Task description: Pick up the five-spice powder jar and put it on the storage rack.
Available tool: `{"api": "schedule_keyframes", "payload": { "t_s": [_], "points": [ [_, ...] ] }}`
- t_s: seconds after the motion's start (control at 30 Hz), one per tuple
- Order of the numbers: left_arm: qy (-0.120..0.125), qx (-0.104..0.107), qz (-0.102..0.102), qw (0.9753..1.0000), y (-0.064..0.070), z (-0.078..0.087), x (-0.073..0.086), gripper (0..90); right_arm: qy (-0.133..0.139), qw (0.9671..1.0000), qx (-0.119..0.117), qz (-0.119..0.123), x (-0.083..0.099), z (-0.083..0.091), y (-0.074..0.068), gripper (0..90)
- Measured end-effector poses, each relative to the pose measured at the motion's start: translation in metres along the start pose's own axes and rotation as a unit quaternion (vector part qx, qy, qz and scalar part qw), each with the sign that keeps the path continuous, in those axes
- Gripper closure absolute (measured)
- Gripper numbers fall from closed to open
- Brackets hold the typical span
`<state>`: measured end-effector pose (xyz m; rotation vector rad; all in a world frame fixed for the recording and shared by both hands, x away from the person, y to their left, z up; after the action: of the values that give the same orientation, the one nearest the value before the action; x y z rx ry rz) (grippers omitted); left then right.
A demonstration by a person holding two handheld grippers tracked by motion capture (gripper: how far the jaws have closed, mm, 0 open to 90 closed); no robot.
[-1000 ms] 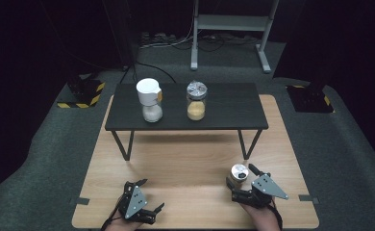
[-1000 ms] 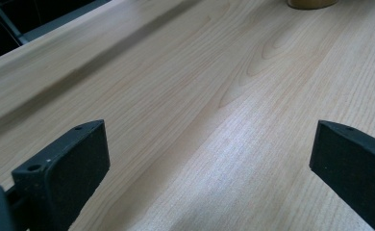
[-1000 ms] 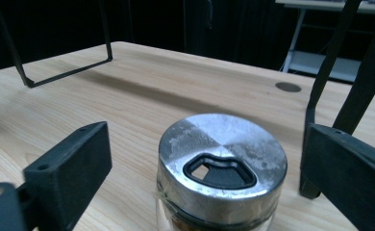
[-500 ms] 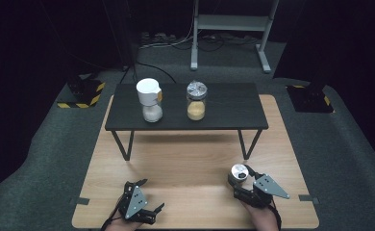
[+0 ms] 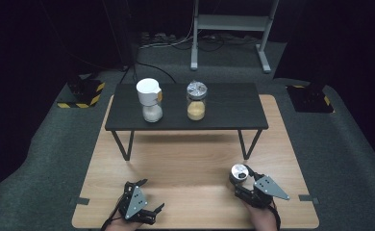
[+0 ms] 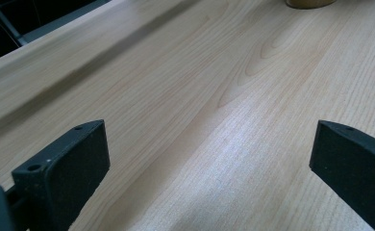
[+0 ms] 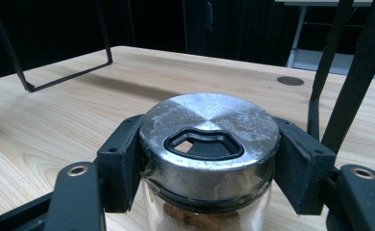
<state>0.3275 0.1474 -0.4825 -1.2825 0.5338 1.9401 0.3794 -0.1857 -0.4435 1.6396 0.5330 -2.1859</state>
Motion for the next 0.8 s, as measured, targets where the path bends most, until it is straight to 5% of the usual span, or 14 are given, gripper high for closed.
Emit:
{"api": "schedule_keyframes", "payload": {
  "t_s": [0.8],
  "points": [
    [0.001,0.002,0.0,1.0,0.0,0.0,0.0,0.5,0.021,0.9997,-0.008,0.01,-0.02,0.007,-0.005,34.7]
  ]
}}
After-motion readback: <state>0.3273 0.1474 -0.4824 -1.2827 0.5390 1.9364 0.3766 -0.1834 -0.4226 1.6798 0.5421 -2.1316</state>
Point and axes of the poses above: each handheld gripper's, and its own axes: z roughly backward along the jaws, x roughly out of its underside, y roughly to its right, the point moved 7 cm from there along -z, roughly forward along the jaws, and after that the axes turned 9 degrees about y, right-handed, at the moved point
